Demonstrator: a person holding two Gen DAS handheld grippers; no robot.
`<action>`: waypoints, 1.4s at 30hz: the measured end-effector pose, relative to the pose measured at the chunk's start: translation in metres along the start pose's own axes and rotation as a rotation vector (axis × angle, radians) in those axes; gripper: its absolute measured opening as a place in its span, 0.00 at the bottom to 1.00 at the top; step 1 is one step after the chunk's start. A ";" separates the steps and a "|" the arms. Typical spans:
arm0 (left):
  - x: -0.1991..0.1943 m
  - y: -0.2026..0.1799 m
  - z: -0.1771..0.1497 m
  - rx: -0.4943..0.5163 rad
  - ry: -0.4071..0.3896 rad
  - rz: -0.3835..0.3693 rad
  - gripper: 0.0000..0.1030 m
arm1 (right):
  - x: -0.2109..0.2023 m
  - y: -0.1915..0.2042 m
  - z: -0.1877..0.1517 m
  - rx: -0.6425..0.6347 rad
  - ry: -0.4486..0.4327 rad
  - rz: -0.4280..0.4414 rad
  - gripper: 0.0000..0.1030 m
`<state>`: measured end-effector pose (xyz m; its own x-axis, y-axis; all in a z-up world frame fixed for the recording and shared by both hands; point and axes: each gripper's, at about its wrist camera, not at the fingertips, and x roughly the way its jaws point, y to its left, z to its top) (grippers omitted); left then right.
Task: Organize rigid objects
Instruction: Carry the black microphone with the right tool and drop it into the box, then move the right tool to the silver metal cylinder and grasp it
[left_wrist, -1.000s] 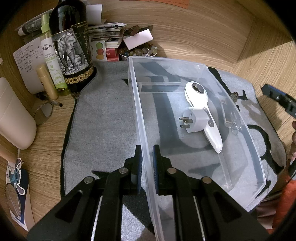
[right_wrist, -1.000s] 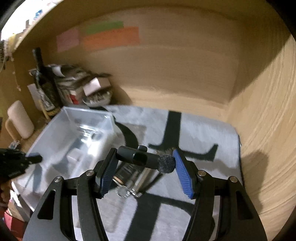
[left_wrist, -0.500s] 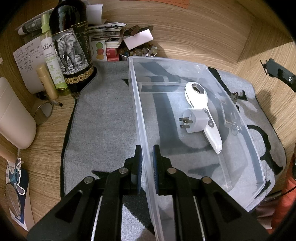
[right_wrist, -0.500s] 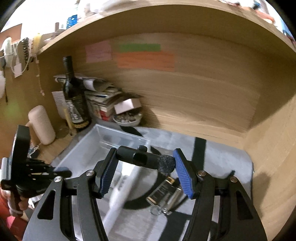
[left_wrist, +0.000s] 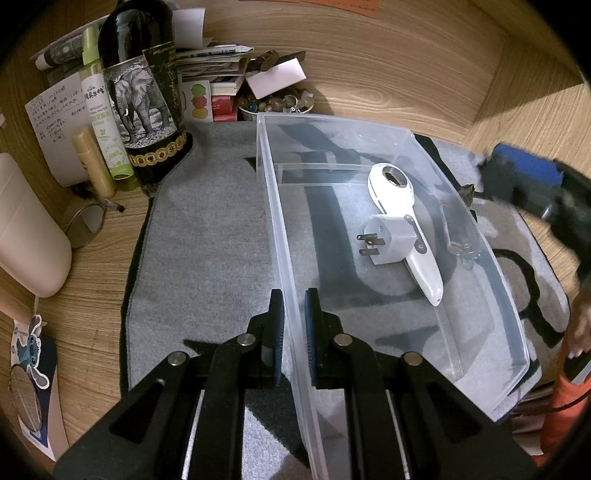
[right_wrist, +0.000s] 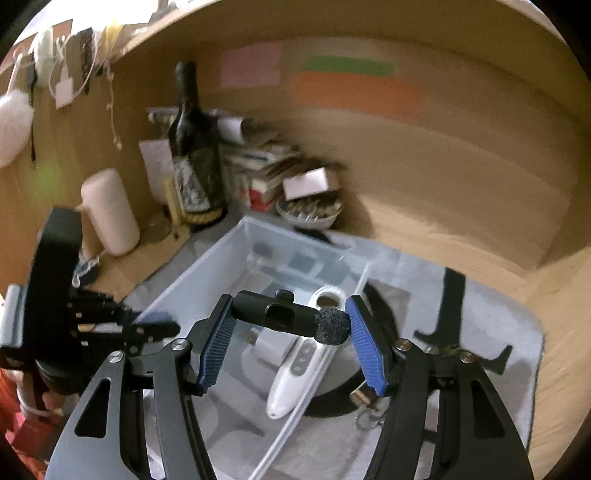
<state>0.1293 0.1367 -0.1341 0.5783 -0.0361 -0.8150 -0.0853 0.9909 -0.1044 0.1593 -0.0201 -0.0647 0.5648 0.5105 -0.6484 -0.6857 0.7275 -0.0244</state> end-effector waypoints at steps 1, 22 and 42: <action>0.000 0.000 0.000 0.000 0.000 0.000 0.10 | 0.004 0.002 -0.002 -0.009 0.015 0.004 0.56; 0.000 0.000 0.000 -0.001 0.000 -0.001 0.10 | 0.040 0.030 -0.028 -0.089 0.176 0.052 0.67; 0.000 0.000 0.001 -0.004 0.000 -0.002 0.10 | -0.021 -0.015 0.001 -0.012 -0.013 -0.095 0.72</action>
<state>0.1300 0.1368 -0.1340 0.5782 -0.0378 -0.8150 -0.0874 0.9903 -0.1080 0.1577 -0.0411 -0.0499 0.6329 0.4456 -0.6331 -0.6346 0.7671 -0.0945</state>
